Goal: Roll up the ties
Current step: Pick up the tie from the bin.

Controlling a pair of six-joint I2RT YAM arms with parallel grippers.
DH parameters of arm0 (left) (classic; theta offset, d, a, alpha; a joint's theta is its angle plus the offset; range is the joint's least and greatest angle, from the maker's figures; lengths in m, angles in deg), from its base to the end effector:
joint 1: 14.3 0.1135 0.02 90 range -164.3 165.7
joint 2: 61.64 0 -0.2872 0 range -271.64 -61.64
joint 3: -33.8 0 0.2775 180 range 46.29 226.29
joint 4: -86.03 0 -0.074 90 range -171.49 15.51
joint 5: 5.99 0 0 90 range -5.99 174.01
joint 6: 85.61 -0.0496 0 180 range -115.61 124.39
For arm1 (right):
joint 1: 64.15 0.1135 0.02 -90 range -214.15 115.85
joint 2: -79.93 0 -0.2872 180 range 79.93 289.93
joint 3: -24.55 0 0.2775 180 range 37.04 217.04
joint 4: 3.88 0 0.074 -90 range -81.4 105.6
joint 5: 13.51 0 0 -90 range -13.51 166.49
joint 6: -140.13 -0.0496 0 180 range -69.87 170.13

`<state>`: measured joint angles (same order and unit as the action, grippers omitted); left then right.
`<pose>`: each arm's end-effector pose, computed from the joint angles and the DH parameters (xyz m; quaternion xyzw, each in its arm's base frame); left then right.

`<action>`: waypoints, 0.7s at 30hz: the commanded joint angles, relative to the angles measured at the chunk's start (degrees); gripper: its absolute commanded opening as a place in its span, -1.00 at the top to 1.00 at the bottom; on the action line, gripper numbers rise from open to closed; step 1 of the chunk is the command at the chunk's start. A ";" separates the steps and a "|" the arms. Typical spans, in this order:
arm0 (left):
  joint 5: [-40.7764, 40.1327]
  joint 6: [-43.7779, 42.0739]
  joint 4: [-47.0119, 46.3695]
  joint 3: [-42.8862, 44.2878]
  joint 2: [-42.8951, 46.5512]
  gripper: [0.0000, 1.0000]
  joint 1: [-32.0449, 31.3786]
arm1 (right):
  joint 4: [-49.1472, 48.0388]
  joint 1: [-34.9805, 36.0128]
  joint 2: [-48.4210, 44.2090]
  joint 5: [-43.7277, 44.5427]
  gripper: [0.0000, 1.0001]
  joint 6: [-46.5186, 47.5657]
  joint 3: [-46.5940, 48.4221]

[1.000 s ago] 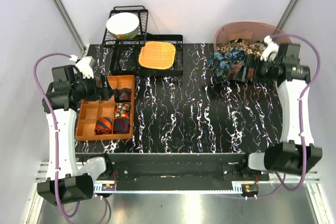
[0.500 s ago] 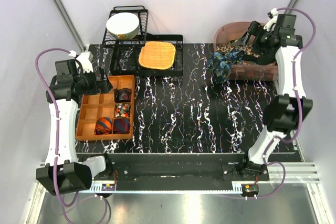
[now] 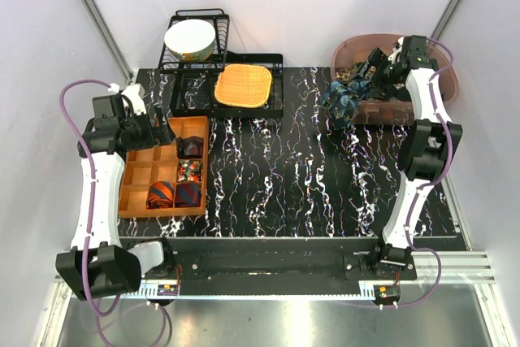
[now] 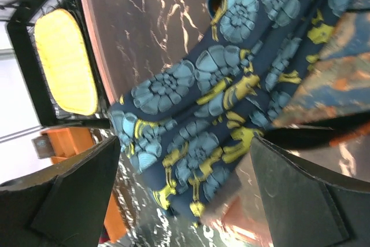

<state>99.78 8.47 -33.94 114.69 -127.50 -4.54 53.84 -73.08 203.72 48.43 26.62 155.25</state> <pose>0.2552 0.0302 0.3615 -0.0581 0.9148 -0.1078 0.3849 0.5268 -0.0592 0.2943 0.1772 0.9003 0.2678 0.2938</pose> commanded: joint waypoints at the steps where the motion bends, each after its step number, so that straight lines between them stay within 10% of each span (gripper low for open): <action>1: -3.20 1.99 -3.69 0.06 -1.10 -0.97 -0.27 | -1.64 0.49 2.59 -4.98 -0.99 -5.05 2.46; 21: -4.78 2.25 -4.66 0.15 -5.68 -0.97 -0.35 | -18.06 0.49 14.20 -27.92 -0.99 -17.79 2.99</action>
<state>96.13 10.50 -35.82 114.40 -133.27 -4.61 41.55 -73.21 216.39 27.10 13.11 156.04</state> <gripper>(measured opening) 0.987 0.994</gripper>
